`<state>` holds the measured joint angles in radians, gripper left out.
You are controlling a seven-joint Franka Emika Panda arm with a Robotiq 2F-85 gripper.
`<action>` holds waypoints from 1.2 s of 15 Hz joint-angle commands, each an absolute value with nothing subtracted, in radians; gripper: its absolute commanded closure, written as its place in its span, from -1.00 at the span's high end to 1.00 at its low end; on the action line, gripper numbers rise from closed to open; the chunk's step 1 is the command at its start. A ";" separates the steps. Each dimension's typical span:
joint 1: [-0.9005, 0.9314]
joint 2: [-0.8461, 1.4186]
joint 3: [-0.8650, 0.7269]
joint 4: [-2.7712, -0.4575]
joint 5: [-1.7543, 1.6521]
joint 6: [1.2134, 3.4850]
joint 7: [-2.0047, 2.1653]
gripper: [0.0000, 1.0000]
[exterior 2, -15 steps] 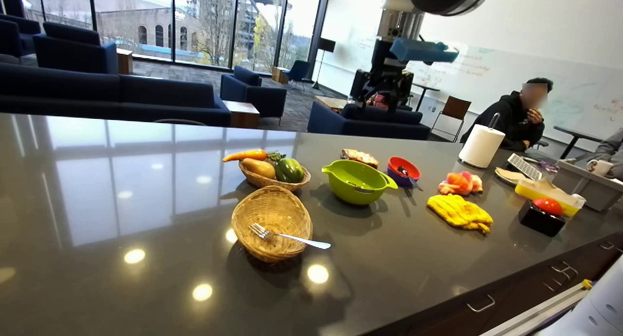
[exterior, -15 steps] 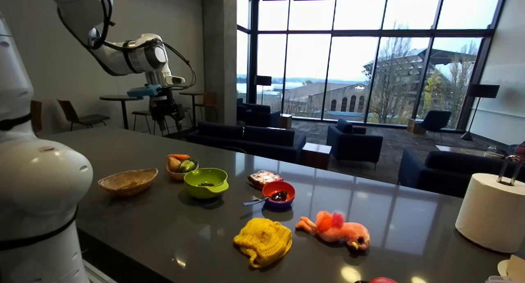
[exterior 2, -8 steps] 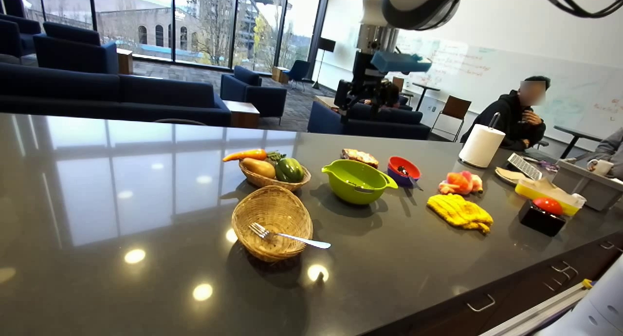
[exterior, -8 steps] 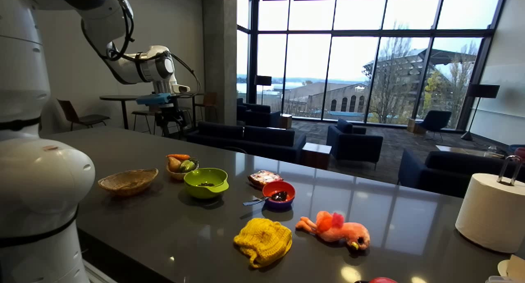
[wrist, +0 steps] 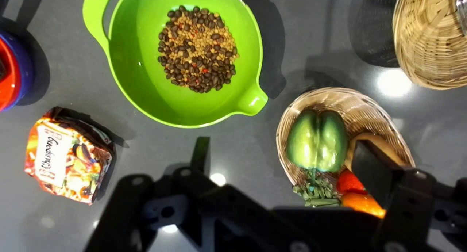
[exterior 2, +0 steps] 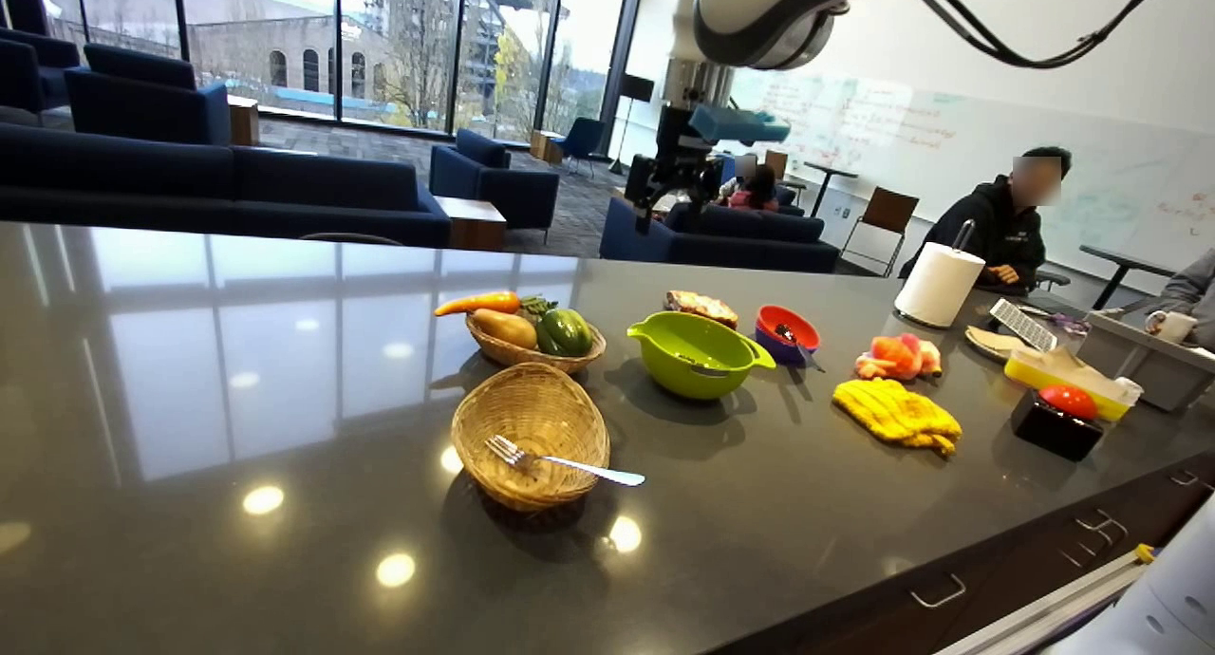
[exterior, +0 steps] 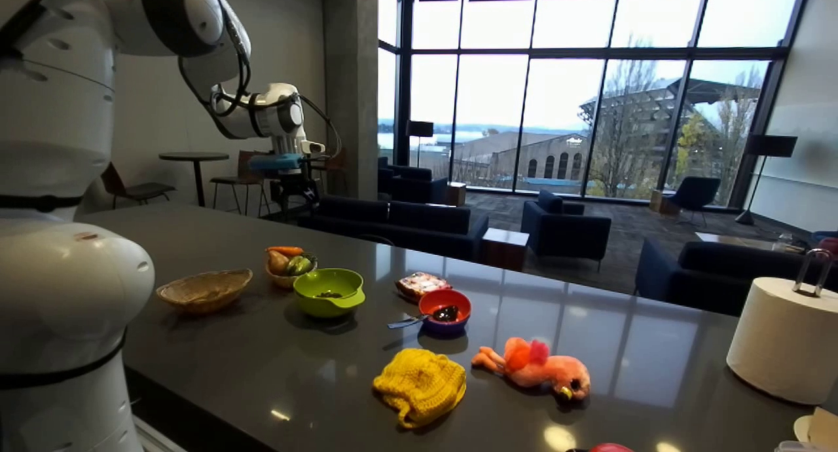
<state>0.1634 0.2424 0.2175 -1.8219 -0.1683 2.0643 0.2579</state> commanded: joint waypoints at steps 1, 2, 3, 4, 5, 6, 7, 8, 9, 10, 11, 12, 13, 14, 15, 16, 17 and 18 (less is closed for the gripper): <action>0.193 0.350 0.184 -1.676 -0.154 2.051 0.220 1.00; 0.199 0.377 0.179 -1.642 -0.154 2.052 0.225 1.00; 0.209 0.405 0.173 -1.605 -0.159 2.059 0.236 1.00; 0.218 0.433 0.169 -1.570 -0.156 2.064 0.243 1.00; 0.228 0.462 0.163 -1.536 -0.160 2.074 0.249 1.00; 0.236 0.492 0.160 -1.500 -0.153 2.070 0.247 1.00; 0.244 0.519 0.156 -1.468 -0.148 2.071 0.248 1.00; 0.252 0.547 0.153 -1.436 -0.143 2.070 0.249 1.00; 0.259 0.573 0.151 -1.407 -0.134 2.065 0.248 1.00; 0.265 0.599 0.149 -1.379 -0.125 2.060 0.247 1.00; 0.271 0.622 0.146 -1.357 -0.118 2.061 0.244 1.00; 0.276 0.646 0.144 -1.337 -0.109 2.062 0.246 1.00; 0.281 0.667 0.143 -1.316 -0.100 2.059 0.246 1.00; 0.286 0.686 0.140 -1.298 -0.096 2.059 0.248 1.00; 0.289 0.704 0.138 -1.287 -0.092 2.069 0.243 1.00; 0.290 0.720 0.137 -1.277 -0.089 2.076 0.236 1.00; 0.293 0.738 0.135 -1.264 -0.088 2.081 0.234 1.00; 0.295 0.756 0.132 -1.249 -0.089 2.082 0.230 1.00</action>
